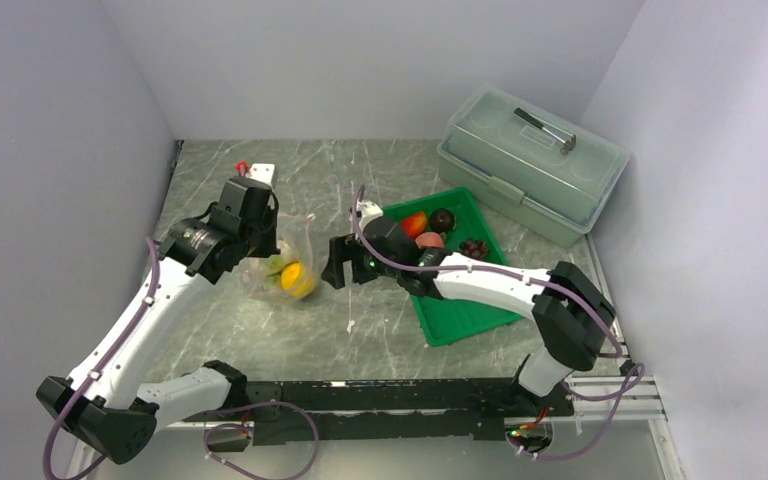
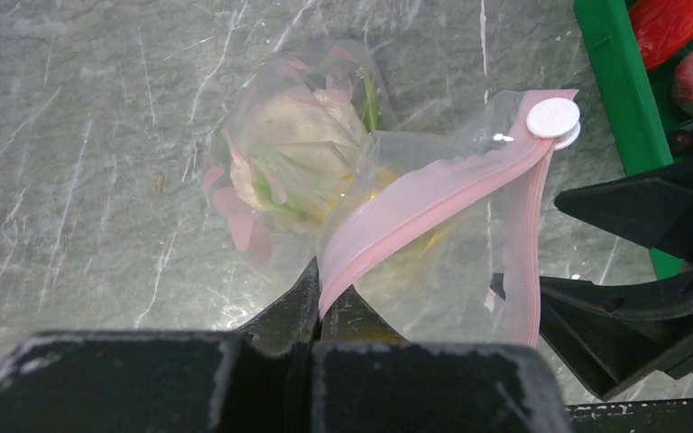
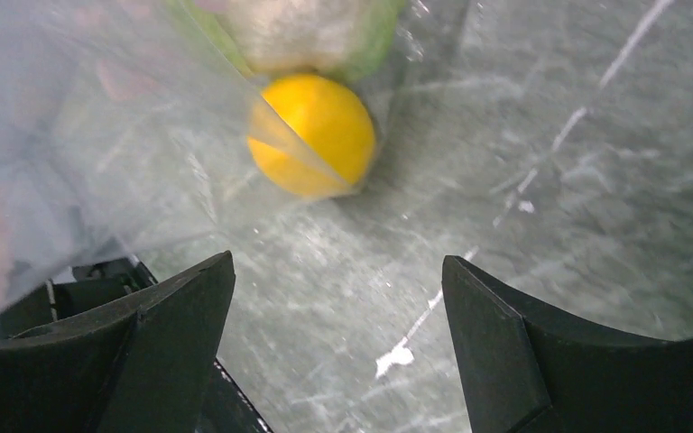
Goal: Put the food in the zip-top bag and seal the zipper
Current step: Adjust the zipper food storage bag at the center of the board.
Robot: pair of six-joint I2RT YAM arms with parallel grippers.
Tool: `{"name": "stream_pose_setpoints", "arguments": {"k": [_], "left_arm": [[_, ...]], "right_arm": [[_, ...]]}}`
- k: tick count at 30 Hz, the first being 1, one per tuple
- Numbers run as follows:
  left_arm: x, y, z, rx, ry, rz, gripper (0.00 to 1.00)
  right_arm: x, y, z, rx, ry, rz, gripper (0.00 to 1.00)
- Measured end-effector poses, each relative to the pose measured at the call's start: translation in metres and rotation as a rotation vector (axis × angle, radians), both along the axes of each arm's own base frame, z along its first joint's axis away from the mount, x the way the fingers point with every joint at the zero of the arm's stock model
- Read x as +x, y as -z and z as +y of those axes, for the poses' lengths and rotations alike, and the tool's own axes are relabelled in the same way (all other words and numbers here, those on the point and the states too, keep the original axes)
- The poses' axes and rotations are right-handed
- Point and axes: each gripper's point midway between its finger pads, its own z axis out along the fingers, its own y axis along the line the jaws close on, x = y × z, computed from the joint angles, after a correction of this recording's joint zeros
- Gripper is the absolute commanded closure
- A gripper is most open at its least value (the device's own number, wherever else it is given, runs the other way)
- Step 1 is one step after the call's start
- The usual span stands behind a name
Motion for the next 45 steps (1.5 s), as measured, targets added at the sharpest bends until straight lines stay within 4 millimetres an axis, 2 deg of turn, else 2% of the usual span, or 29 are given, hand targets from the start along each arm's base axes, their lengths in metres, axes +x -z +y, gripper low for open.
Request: {"name": "stream_pose_setpoints", "arguments": {"k": [5,11,17,19,22,26,29,38,40,42,45], "left_arm": [[-0.002,0.000,0.001,0.001,0.000,0.002,1.00],[-0.004,0.001,0.002,0.004,0.000,0.008,1.00],[-0.005,0.002,0.003,0.009,0.000,0.015,1.00],[-0.007,0.002,0.003,0.010,0.000,0.020,1.00],[-0.008,0.003,0.004,0.014,0.000,0.026,1.00],[-0.009,0.003,0.005,0.015,0.000,0.028,1.00],[-0.010,0.002,0.005,0.013,0.000,0.025,1.00],[-0.010,-0.005,0.006,0.007,-0.002,0.010,1.00],[-0.009,-0.011,0.007,0.006,-0.007,-0.005,1.00],[-0.007,-0.018,0.008,0.004,-0.014,-0.023,1.00],[-0.005,-0.029,0.010,-0.001,-0.026,-0.050,1.00]], "right_arm": [[0.010,-0.010,0.024,0.060,-0.028,-0.024,0.16],[0.019,-0.012,0.044,0.100,-0.064,-0.042,0.21],[0.023,-0.009,0.058,0.137,-0.103,-0.052,0.32],[0.024,-0.006,0.062,0.149,-0.119,-0.052,0.40],[0.024,-0.002,0.067,0.164,-0.145,-0.047,0.57],[0.025,-0.005,0.078,0.187,-0.179,-0.056,0.76],[0.026,-0.008,0.083,0.200,-0.198,-0.072,1.00],[0.029,-0.018,0.082,0.196,-0.217,-0.130,1.00],[0.032,-0.029,0.077,0.189,-0.206,-0.168,1.00],[0.035,-0.049,0.070,0.183,-0.190,-0.226,1.00],[0.037,-0.088,0.058,0.183,-0.176,-0.323,1.00]]}}
